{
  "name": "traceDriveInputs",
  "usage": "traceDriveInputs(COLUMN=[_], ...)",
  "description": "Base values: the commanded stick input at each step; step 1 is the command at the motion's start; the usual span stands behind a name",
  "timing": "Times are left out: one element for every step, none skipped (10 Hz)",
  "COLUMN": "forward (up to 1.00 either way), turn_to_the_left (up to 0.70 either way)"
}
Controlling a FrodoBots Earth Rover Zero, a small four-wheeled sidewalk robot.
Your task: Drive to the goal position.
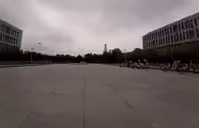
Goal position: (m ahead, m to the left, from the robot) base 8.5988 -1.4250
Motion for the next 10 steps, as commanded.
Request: traceDriveInputs(forward=[0.70, 0.70, 0.70, 0.70, 0.70, 0.70, 0.70, 0.70, 0.70, 0.70], turn_to_the_left=[0.00, 0.30, 0.35, 0.26, 0.00, 0.00, 0.00, 0.00, 0.00, 0.00])
